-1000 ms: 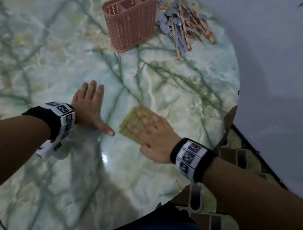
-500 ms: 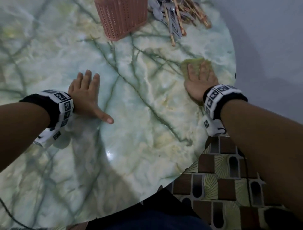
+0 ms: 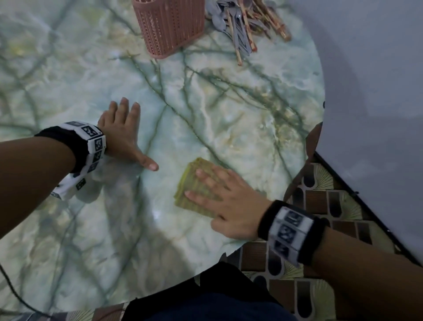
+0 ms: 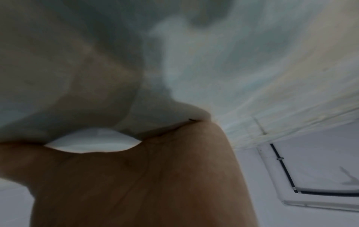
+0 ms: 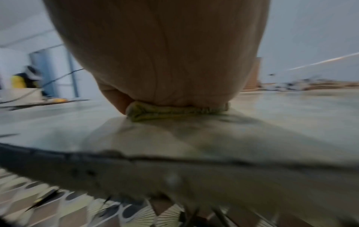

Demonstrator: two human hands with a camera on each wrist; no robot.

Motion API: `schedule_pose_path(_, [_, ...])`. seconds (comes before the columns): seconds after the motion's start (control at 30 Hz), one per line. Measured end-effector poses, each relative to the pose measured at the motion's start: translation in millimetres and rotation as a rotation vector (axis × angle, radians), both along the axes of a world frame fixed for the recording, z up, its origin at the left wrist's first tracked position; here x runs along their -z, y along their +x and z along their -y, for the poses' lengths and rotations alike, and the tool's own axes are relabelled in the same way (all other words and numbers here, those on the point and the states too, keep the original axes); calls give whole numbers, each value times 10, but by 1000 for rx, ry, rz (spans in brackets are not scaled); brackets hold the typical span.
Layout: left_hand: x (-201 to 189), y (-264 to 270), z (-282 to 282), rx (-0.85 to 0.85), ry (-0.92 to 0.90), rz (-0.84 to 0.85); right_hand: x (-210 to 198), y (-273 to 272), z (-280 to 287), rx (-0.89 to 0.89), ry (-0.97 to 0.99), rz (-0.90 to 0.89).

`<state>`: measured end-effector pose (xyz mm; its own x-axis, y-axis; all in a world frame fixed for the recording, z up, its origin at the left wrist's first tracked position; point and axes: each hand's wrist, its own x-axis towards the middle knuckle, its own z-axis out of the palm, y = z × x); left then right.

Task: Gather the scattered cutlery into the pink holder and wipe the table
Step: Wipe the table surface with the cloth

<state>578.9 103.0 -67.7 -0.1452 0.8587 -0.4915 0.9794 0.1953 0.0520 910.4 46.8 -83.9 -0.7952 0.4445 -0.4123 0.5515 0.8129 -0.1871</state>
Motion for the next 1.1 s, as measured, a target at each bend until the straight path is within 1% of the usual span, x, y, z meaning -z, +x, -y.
schedule_pose_path(0.07, [10, -7, 4, 1, 12, 0, 39, 262, -179, 71, -35, 54])
schedule_pose_path(0.1, [8, -4, 10, 1, 20, 1, 42, 353, -312, 151, -5, 68])
schedule_pose_path(0.17, [13, 11, 28, 2, 36, -7, 144, 473, -690, 390, 44, 55])
schedule_pose_path(0.2, [17, 17, 36, 5, 44, -12, 176, 488, -911, 500, 54, 44])
schedule_pose_path(0.3, [38, 9, 49, 6, 47, -18, 136, 382, -1441, 693, 63, 85])
schedule_pose_path(0.4, [39, -14, 31, 6, 39, -8, 53, 171, -1747, 782, 32, 109])
schedule_pose_path(0.5, [23, -17, 17, 6, 11, 6, 75, 58, -1893, 830, 19, 68])
schedule_pose_path(0.67, [35, -26, 1, -1, -1, 16, 98, -143, -2118, 796, -11, 35])
schedule_pose_path(0.77, [25, -35, 0, -4, -6, 24, 81, -424, -2142, 696, -32, 47])
schedule_pose_path(0.83, [14, -26, 3, -1, -13, 27, 43, -714, -1942, 526, 8, 26])
schedule_pose_path(0.9, [4, -15, 3, -4, -18, 27, 76, -1019, -1568, 287, 112, -33])
schedule_pose_path(0.93, [0, -11, -1, -5, -19, 24, 80, -1120, -1328, 198, 137, -44])
schedule_pose_path(1.0, [-4, -1, -8, -3, -26, 20, 41, -1119, -885, 138, 110, -25])
schedule_pose_path(1.07, [-5, 2, -10, -3, -30, 17, 32, -877, -638, 129, 54, 47])
schedule_pose_path(1.1, [0, 3, -10, -4, -27, 17, 21, -711, -630, 103, 44, 68])
